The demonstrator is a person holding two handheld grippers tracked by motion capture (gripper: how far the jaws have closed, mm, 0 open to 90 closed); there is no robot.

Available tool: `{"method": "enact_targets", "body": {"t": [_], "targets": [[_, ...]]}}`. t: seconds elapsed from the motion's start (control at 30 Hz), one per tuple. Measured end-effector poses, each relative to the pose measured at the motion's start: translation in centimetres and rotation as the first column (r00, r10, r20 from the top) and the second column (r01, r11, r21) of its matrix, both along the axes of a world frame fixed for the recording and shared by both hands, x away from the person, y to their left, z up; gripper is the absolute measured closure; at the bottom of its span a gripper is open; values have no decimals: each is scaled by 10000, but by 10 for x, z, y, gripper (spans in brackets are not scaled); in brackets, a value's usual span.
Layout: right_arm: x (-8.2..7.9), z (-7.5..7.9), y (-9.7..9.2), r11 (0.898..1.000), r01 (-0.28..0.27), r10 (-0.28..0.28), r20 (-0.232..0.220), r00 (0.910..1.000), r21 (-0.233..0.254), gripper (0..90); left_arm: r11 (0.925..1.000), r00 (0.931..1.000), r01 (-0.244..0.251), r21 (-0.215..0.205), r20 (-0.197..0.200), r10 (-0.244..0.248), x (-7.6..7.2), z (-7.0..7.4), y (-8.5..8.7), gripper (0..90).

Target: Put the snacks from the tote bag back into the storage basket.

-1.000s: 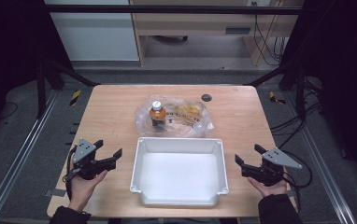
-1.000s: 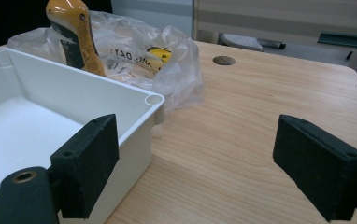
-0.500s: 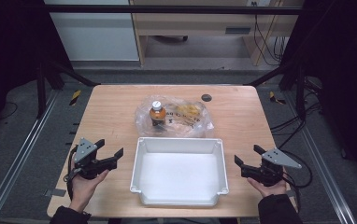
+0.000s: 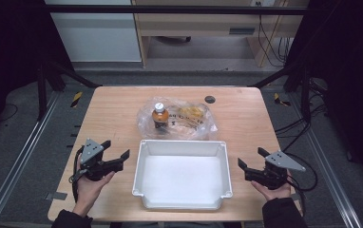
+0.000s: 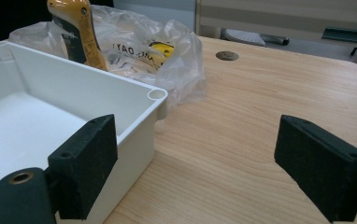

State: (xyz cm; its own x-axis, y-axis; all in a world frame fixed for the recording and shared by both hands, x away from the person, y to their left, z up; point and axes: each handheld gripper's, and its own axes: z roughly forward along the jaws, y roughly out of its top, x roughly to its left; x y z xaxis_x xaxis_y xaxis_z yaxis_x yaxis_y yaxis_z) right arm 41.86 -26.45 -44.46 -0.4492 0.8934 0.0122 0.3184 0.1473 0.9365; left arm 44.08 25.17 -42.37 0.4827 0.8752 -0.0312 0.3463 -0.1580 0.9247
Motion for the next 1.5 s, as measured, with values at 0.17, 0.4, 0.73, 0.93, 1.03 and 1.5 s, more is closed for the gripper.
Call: {"method": "enact_targets", "body": {"t": [0.17,0.4,0.73,0.93,1.03,1.5], "targets": [[0,-1,0,10000,-10,10,-17,10000,-44,135,10000,10000,17,-18,29,-17,2,1,-2,179],[0,0,0,10000,43,-43,-15,10000,-43,134,9999,9999,124,31,40,-125,7,6,-6,178],[0,0,0,9999,111,-111,25,9999,-60,133,9996,9992,272,46,281,-273,14,17,-17,179],[0,0,0,9999,103,-103,40,9999,-92,133,9993,9986,370,68,370,-372,21,23,-27,182],[0,1,0,9999,91,-90,31,10000,-61,133,9992,9983,402,31,414,-403,24,24,-32,183],[1,0,0,10000,65,-65,32,10000,-68,133,9993,9975,369,5,602,-369,39,29,-54,190]]}}
